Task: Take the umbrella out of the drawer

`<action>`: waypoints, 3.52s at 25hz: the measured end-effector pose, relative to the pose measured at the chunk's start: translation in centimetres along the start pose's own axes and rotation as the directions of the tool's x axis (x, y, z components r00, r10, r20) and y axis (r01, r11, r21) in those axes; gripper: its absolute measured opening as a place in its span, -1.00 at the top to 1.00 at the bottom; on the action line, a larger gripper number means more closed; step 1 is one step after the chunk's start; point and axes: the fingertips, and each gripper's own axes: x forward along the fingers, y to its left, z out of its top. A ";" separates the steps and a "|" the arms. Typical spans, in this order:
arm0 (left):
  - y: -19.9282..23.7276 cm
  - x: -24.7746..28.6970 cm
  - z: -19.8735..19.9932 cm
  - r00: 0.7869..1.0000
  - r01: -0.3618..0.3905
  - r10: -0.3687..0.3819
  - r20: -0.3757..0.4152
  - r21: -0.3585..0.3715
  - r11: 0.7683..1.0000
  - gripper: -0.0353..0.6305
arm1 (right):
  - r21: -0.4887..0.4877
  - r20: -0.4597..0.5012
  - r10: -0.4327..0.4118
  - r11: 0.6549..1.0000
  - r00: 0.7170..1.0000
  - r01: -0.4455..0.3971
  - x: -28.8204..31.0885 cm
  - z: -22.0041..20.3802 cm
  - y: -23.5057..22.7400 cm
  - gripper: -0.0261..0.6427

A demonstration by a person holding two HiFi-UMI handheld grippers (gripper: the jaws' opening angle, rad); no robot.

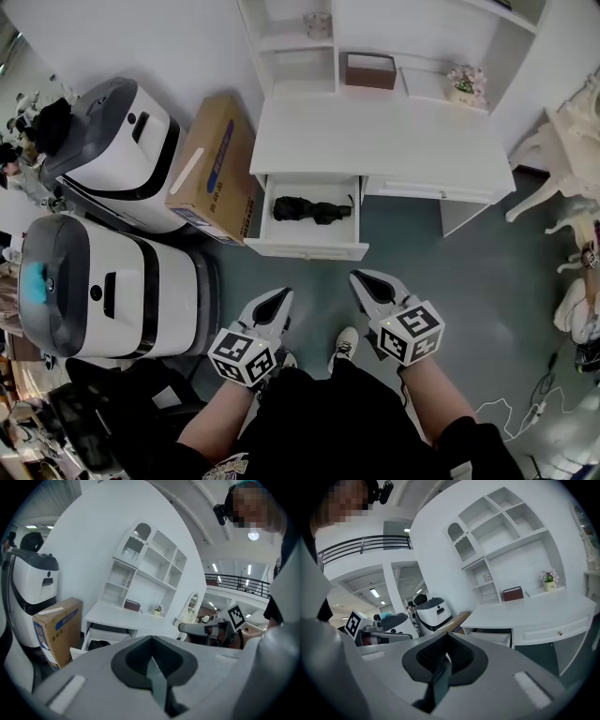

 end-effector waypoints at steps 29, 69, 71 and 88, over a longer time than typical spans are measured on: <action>10.7 8.9 2.7 0.989 0.108 -0.109 -0.096 -0.013 0.994 0.89 | -0.073 -0.212 -0.044 0.997 0.976 0.029 16.8 0.0 -8.0 0.68; 19.9 11.8 -1.4 0.960 0.164 -0.187 -0.208 -0.122 0.979 0.89 | -0.542 -0.786 -0.282 0.743 0.550 -0.393 36.5 -21.0 -21.8 0.03; 20.1 11.7 -1.4 0.960 0.164 -0.186 -0.209 -0.119 0.979 0.89 | -0.555 -0.782 -0.291 0.727 0.551 -0.404 36.9 -21.4 -22.1 0.06; 21.7 11.1 -2.7 0.965 0.096 -0.135 -0.224 -0.175 0.980 0.89 | -0.518 -0.836 -0.289 0.695 0.466 -0.498 38.4 -23.8 -23.2 0.01</action>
